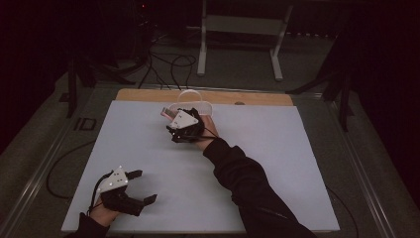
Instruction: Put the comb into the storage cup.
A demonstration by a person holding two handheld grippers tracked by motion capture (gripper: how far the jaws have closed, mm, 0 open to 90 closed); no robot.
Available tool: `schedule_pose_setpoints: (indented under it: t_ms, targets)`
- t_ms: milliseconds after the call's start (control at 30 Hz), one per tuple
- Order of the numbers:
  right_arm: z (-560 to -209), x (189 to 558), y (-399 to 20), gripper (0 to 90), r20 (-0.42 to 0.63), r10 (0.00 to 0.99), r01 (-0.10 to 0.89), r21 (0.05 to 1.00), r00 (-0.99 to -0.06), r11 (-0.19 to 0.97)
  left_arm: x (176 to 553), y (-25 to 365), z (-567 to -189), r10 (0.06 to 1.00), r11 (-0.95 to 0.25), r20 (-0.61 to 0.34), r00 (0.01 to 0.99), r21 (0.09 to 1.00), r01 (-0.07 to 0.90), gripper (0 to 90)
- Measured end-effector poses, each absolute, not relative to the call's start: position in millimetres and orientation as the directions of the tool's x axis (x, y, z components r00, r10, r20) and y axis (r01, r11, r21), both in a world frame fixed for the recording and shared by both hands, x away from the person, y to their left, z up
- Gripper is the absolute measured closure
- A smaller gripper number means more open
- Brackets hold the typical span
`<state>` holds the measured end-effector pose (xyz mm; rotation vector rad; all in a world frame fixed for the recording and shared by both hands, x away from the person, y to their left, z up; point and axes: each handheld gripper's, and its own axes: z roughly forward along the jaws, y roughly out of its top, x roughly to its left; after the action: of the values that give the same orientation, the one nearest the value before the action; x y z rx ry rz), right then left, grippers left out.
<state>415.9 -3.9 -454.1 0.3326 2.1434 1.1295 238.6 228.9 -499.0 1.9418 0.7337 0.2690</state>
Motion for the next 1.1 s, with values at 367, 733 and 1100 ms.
schedule_pose_setpoints:
  t_ms: [367, 733, 1100]
  targets:
    - [-450, 422, -12, 8.1, -0.377, 0.525, -0.039, 0.838, -0.763, 0.544, 239, 229, -499, 0.598, -0.318, -0.126, 0.792, 0.87, 0.378, 0.1]
    - [-446, 425, -20, 7.7, -0.344, 0.52, -0.017, 0.846, -0.782, 0.533, 239, 229, -500, 0.606, -0.322, -0.114, 0.787, 0.87, 0.374, 0.1]
    - [-442, 428, -27, 7.9, -0.267, 0.493, 0.027, 0.859, -0.828, 0.511, 238, 228, -499, 0.625, -0.316, -0.099, 0.774, 0.875, 0.367, 0.1]
